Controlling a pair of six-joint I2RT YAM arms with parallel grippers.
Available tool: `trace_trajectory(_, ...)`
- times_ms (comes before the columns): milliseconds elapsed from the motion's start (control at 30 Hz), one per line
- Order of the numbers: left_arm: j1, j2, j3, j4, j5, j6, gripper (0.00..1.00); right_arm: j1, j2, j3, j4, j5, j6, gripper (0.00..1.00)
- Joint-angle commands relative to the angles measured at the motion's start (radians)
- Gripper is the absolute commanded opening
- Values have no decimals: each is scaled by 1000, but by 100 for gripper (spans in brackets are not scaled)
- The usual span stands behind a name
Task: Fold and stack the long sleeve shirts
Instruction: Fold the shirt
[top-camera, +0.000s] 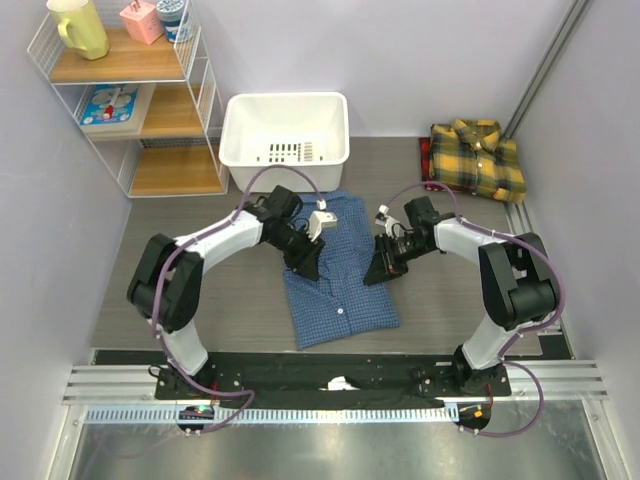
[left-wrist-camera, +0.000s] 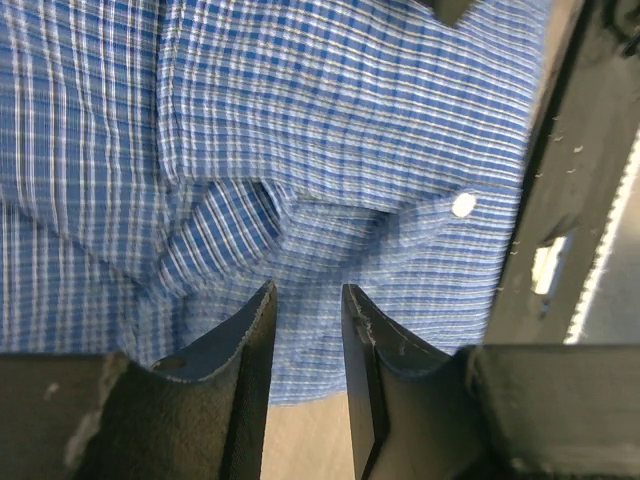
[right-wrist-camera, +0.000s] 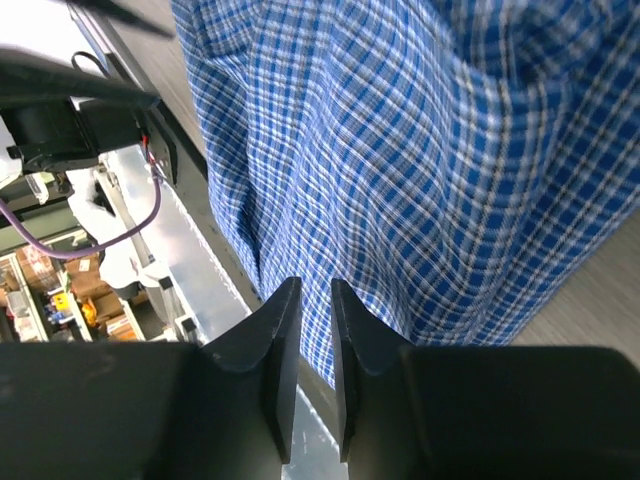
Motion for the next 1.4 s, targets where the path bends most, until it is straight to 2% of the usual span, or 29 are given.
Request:
trace_trajectory(0,57,-164,-101,116,48,-117,34,18,-46,75,63,-11,-3,23)
trace_trajectory(100,92,-207,-138,119,30,-186,45,72,-40,124,108,11,19,23)
trace_trajectory(133,108,-242,-153,138,27,-252,48,92,-33,138,120,25,23,23)
trace_trajectory(167,112,-264,-170,156,19,-278,55,127,-17,152,126,41,27,23)
trace_trajectory(233,122,-303,-204,192,-28,-333,59,176,-7,186,131,152,4,23)
trace_trajectory(300,138,-351,-209,187,-72,-353,64,259,-7,203,146,282,-38,18)
trace_trajectory(333,167,-365,-207,187,-86,-367,65,285,-7,207,157,382,-56,18)
trace_trajectory(433,252,-426,-206,187,-108,-403,74,386,-5,230,169,497,-118,18)
trace_trajectory(600,304,-475,-190,126,-123,-406,77,501,26,259,157,533,-156,15)
trace_trajectory(700,304,-506,-216,146,-194,-435,81,522,67,273,151,571,-170,13)
trace_trajectory(767,304,-515,-218,152,-218,-446,95,526,96,281,146,617,-184,12)
trace_trajectory(833,304,-534,-217,150,-217,-427,100,526,111,292,145,663,-197,11)
trace_trajectory(933,306,-560,-223,161,-208,-401,100,520,136,313,145,742,-223,11)
trace_trajectory(1067,304,-557,-244,166,-113,-361,100,491,162,357,154,748,-210,10)
trace_trajectory(1100,304,-554,-250,153,-53,-351,100,482,170,365,154,743,-199,10)
trace_trajectory(1200,303,-529,-262,136,83,-274,100,456,191,390,152,740,-194,9)
trace_trajectory(1300,278,-503,-284,120,85,-157,100,437,217,408,155,742,-204,9)
trace_trajectory(1367,245,-471,-281,100,78,-70,89,427,234,414,154,733,-207,10)
